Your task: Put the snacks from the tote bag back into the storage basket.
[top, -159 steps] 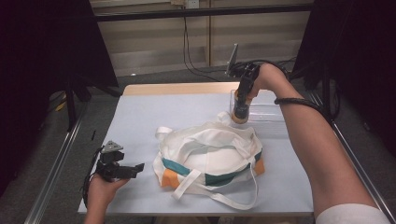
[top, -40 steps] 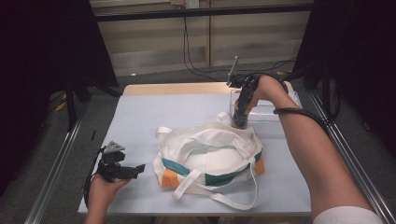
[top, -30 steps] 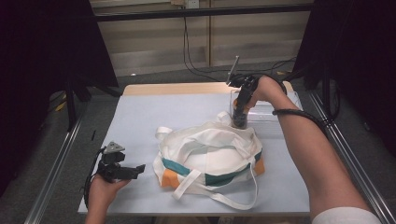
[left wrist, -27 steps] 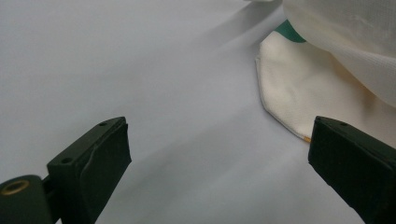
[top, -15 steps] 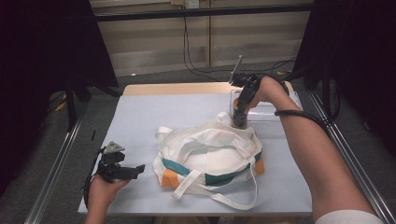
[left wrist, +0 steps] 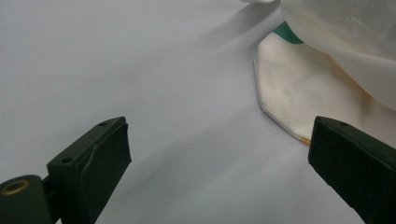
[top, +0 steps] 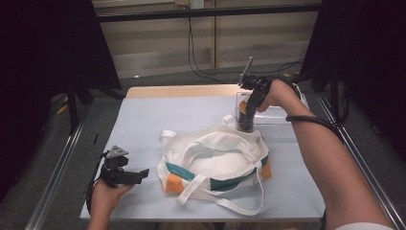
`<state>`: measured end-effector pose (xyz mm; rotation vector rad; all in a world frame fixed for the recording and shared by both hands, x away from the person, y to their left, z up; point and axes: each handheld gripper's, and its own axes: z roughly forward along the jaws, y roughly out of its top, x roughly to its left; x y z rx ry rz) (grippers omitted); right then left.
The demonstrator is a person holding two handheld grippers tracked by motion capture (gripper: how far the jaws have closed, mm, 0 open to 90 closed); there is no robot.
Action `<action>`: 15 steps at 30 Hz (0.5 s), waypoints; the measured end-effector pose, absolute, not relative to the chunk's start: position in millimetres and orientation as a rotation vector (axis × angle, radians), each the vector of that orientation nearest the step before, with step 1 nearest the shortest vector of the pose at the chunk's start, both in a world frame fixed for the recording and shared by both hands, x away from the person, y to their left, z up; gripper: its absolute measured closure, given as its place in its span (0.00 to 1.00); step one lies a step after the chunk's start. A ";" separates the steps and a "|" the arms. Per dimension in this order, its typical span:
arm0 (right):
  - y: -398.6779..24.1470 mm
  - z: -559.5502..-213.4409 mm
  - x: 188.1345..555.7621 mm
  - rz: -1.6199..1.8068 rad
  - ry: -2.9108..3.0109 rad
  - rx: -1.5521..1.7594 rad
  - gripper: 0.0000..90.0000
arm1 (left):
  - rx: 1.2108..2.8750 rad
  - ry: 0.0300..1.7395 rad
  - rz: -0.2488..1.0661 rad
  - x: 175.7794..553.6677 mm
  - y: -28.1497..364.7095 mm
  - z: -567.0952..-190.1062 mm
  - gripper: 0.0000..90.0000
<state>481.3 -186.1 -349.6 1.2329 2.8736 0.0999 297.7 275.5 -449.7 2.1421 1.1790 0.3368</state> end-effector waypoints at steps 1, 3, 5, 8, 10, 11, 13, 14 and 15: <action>-186.8 -349.5 480.2 0.091 2.870 1.230 0.14 | 2.134 1.182 0.338 297.7 274.7 -449.9 0.06; -187.6 -348.3 477.0 0.095 2.869 1.233 0.14 | 2.125 1.187 0.340 297.7 272.7 -449.7 0.06; -189.1 -347.4 473.8 0.107 2.872 1.233 0.14 | 2.136 1.177 0.336 297.7 271.7 -449.2 0.06; -190.7 -346.4 469.4 0.106 2.870 1.233 0.14 | 2.128 1.182 0.337 296.5 270.6 -449.4 0.06; -192.5 -344.8 466.6 0.112 2.867 1.231 0.14 | 2.129 1.178 0.341 295.9 271.3 -448.6 0.06; -192.9 -344.5 465.0 0.119 2.871 1.234 0.14 | 2.133 1.171 0.338 295.8 272.1 -447.9 0.06; -193.9 -343.9 462.1 0.119 2.874 1.235 0.14 | 2.127 1.175 0.336 295.3 272.0 -447.2 0.06; -194.3 -343.8 461.1 0.119 2.874 1.237 0.13 | 2.127 1.173 0.339 295.1 271.9 -447.0 0.06; -194.8 -343.5 459.5 0.118 2.874 1.236 0.13 | 2.128 1.173 0.336 295.0 271.9 -446.9 0.06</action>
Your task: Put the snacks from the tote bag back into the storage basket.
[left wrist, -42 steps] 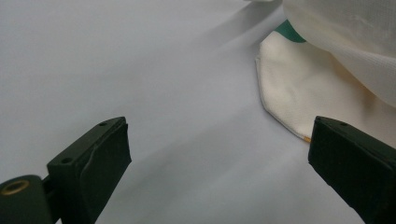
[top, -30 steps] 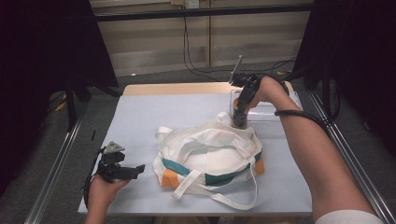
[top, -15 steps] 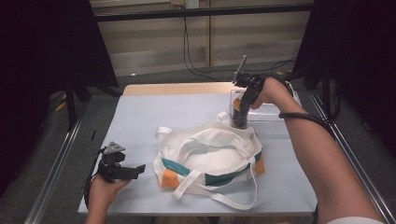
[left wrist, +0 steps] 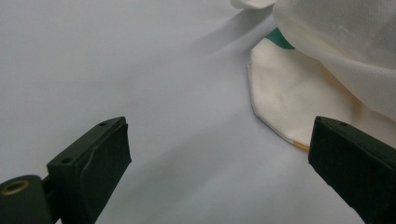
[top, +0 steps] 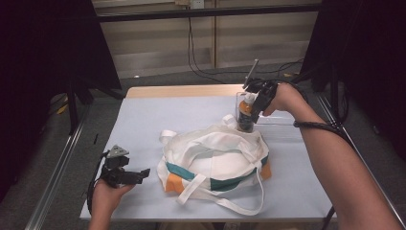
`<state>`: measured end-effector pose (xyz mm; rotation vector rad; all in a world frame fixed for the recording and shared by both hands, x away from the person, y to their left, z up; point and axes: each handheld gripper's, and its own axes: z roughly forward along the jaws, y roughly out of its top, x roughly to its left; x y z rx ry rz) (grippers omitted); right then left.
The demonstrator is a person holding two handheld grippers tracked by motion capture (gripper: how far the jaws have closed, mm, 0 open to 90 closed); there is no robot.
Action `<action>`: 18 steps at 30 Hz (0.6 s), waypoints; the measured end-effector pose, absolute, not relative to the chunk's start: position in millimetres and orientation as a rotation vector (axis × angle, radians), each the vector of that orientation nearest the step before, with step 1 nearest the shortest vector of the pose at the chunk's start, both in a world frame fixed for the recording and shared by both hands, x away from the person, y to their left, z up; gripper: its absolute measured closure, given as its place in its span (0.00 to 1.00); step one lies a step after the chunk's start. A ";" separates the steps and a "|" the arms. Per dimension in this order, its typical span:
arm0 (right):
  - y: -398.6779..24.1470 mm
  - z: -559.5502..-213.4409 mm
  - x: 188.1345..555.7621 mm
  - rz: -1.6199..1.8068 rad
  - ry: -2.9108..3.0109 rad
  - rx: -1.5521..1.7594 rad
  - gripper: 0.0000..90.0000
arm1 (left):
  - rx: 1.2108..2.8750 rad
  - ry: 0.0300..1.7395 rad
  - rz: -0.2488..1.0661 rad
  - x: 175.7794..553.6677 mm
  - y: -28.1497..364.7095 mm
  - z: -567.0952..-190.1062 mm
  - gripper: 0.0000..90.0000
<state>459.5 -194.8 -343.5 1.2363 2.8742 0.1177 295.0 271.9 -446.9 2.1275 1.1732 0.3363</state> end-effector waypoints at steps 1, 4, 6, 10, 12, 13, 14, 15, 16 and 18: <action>-195.3 -343.0 458.4 0.123 2.876 1.233 0.13 | 2.124 1.175 0.331 294.8 271.7 -447.1 0.06; -196.1 -342.1 454.3 0.120 2.876 1.239 0.13 | 2.112 1.183 0.329 294.6 271.4 -447.5 0.06; -196.8 -341.2 452.3 0.121 2.877 1.235 0.13 | 2.103 1.184 0.329 294.5 271.3 -447.9 0.06; -198.5 -340.5 447.8 0.119 2.877 1.242 0.13 | 2.100 1.184 0.326 294.5 271.0 -447.9 0.06; -199.5 -340.3 446.2 0.123 2.878 1.239 0.13 | 2.110 1.178 0.337 294.7 271.7 -447.2 0.06; -200.2 -340.4 445.1 0.125 2.881 1.225 0.13 | 2.110 1.178 0.337 294.7 271.7 -447.1 0.06; -200.1 -339.7 443.8 0.123 2.878 1.234 0.13 | 2.106 1.182 0.342 294.5 271.3 -447.4 0.06; -200.8 -339.2 442.7 0.129 2.884 1.217 0.14 | 2.104 1.183 0.327 294.4 271.1 -447.6 0.06; -201.0 -338.5 441.2 0.137 2.888 1.205 0.14 | 2.106 1.184 0.328 294.5 271.1 -447.6 0.06; -201.2 -338.5 438.9 0.141 2.884 1.204 0.14 | 2.118 1.176 0.326 294.7 271.3 -447.5 0.06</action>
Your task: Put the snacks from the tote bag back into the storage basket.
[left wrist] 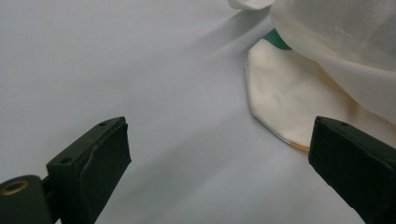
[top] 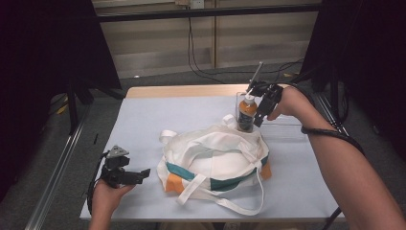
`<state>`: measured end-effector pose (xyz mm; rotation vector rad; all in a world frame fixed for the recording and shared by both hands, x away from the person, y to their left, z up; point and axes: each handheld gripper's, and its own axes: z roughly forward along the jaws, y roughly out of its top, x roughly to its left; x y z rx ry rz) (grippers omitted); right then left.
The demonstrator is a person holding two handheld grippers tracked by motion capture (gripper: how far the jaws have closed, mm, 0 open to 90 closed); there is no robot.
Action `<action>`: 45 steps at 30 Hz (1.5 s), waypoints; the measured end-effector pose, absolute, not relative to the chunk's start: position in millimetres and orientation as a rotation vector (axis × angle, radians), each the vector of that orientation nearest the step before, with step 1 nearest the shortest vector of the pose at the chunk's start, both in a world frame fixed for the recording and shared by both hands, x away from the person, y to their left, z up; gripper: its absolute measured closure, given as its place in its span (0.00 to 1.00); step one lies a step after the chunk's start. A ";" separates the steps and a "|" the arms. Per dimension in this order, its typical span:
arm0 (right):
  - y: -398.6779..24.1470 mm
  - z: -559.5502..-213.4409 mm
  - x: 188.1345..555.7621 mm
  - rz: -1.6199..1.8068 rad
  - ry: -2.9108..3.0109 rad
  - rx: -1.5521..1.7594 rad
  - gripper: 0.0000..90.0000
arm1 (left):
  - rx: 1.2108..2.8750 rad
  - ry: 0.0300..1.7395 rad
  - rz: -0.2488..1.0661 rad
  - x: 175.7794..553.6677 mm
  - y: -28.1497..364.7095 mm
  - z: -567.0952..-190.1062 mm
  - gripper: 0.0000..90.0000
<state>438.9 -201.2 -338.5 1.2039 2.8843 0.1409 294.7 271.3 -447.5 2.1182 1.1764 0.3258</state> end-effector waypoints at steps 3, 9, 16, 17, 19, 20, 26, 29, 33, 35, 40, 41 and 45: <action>-201.4 -339.9 435.0 0.145 2.889 1.204 0.14 | 2.117 1.172 0.337 294.4 270.8 -447.3 0.06; -206.8 -343.2 428.1 0.149 2.895 1.194 0.14 | 2.116 1.176 0.324 294.7 271.2 -447.4 0.06; -211.7 -341.8 418.6 0.160 2.901 1.203 0.14 | 2.099 1.175 0.336 295.0 270.8 -447.6 0.06; -212.6 -341.9 417.0 0.159 2.897 1.199 0.14 | 2.100 1.176 0.336 295.0 271.0 -447.3 0.06; -214.1 -341.5 413.8 0.167 2.899 1.203 0.14 | 2.098 1.178 0.334 294.8 270.6 -447.3 0.06; -215.1 -342.2 412.4 0.175 2.903 1.195 0.14 | 2.095 1.178 0.334 294.7 270.5 -447.2 0.06; -218.5 -341.0 405.0 0.173 2.903 1.195 0.14 | 2.116 1.169 0.336 294.9 271.0 -446.6 0.06; -219.8 -340.6 401.6 0.194 2.900 1.193 0.14 | 2.115 1.167 0.339 295.0 270.8 -446.5 0.06; -221.0 -340.0 397.9 0.189 2.902 1.197 0.14 | 2.088 1.180 0.337 294.6 269.7 -447.5 0.06; -222.4 -340.4 396.0 0.202 2.901 1.200 0.14 | 2.093 1.180 0.336 294.7 270.0 -447.4 0.06; -226.8 -342.9 392.3 0.197 2.909 1.191 0.14 | 2.116 1.167 0.341 295.0 270.7 -446.5 0.06; -227.3 -343.3 390.7 0.220 2.898 1.214 0.14 | 2.098 1.178 0.343 294.8 269.6 -447.0 0.06; -231.6 -344.5 388.2 0.216 2.897 1.220 0.14 | 2.095 1.174 0.338 294.9 268.9 -447.2 0.06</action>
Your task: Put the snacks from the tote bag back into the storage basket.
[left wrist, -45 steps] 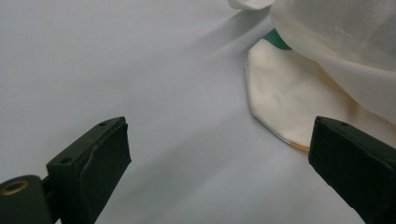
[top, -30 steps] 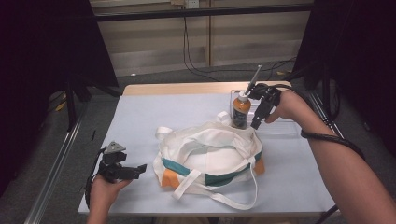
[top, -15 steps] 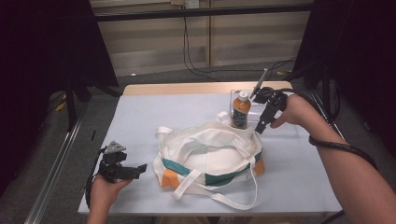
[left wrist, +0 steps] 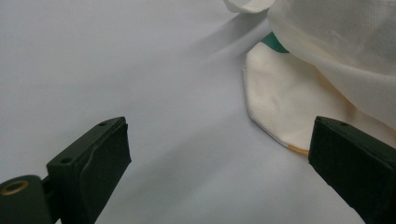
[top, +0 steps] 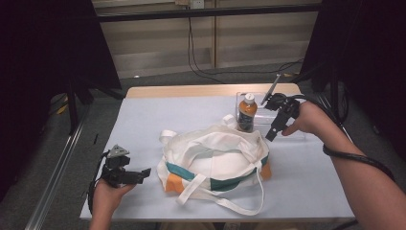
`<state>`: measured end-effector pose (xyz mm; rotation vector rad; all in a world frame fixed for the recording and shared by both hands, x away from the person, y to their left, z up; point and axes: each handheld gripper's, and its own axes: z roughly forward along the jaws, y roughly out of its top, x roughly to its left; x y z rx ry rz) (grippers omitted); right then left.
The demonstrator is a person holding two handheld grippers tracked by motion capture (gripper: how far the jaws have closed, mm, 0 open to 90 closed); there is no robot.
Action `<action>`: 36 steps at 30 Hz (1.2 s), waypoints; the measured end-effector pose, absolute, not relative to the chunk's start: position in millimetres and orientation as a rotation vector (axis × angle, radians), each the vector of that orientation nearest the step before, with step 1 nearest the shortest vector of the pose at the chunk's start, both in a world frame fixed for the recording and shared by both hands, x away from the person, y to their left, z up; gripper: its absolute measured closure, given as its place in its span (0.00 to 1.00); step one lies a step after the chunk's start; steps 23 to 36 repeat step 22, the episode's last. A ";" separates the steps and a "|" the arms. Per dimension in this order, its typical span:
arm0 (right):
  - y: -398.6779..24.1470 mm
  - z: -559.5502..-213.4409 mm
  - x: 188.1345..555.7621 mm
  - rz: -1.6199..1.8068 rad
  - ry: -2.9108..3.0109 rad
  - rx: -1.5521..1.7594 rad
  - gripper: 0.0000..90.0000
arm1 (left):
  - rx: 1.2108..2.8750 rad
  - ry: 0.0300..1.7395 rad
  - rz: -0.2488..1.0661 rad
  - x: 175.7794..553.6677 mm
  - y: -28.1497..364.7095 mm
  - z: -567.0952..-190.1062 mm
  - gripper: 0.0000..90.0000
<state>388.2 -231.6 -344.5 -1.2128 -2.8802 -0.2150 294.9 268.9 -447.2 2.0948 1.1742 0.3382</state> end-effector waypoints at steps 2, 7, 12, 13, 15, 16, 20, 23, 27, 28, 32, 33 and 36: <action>-233.9 -344.6 386.4 -0.223 -2.876 -1.216 0.14 | 2.101 1.173 0.332 295.1 269.0 -447.2 0.06; -241.2 -344.6 379.7 -0.228 -2.885 -1.205 0.14 | 2.099 1.177 0.342 295.1 268.2 -447.6 0.06; -248.7 -347.0 373.1 -0.245 -2.885 -1.207 0.14 | 2.102 1.170 0.338 295.4 267.9 -447.6 0.06; -249.8 -347.9 371.7 -0.249 -2.879 -1.220 0.14 | 2.092 1.179 0.339 295.3 267.0 -448.0 0.06; -252.3 -349.7 369.5 -0.229 -2.887 -1.222 0.14 | 2.105 1.175 0.337 295.7 266.9 -447.6 0.06; -253.3 -350.7 368.4 -0.227 -2.890 -1.215 0.14 | 2.104 1.172 0.335 295.8 266.5 -447.7 0.06; -255.9 -353.9 362.8 -0.223 -2.891 -1.224 0.13 | 2.117 1.169 0.333 296.6 265.9 -447.4 0.06; -257.4 -356.5 360.2 -0.226 -2.898 -1.213 0.13 | 2.105 1.176 0.336 297.1 264.9 -447.9 0.06; -257.4 -356.5 360.2 -0.226 -2.898 -1.213 0.13 | 2.105 1.176 0.336 297.1 264.9 -447.9 0.06; -257.4 -356.5 360.2 -0.226 -2.898 -1.213 0.13 | 2.105 1.176 0.336 297.1 264.9 -447.9 0.06; -257.4 -356.5 360.2 -0.226 -2.898 -1.213 0.13 | 2.105 1.176 0.336 297.1 264.9 -447.9 0.06; -257.4 -356.5 360.2 -0.226 -2.898 -1.213 0.13 | 2.105 1.176 0.336 297.1 264.9 -447.9 0.06; -257.4 -356.5 360.2 -0.226 -2.898 -1.213 0.13 | 2.105 1.176 0.336 297.1 264.9 -447.9 0.06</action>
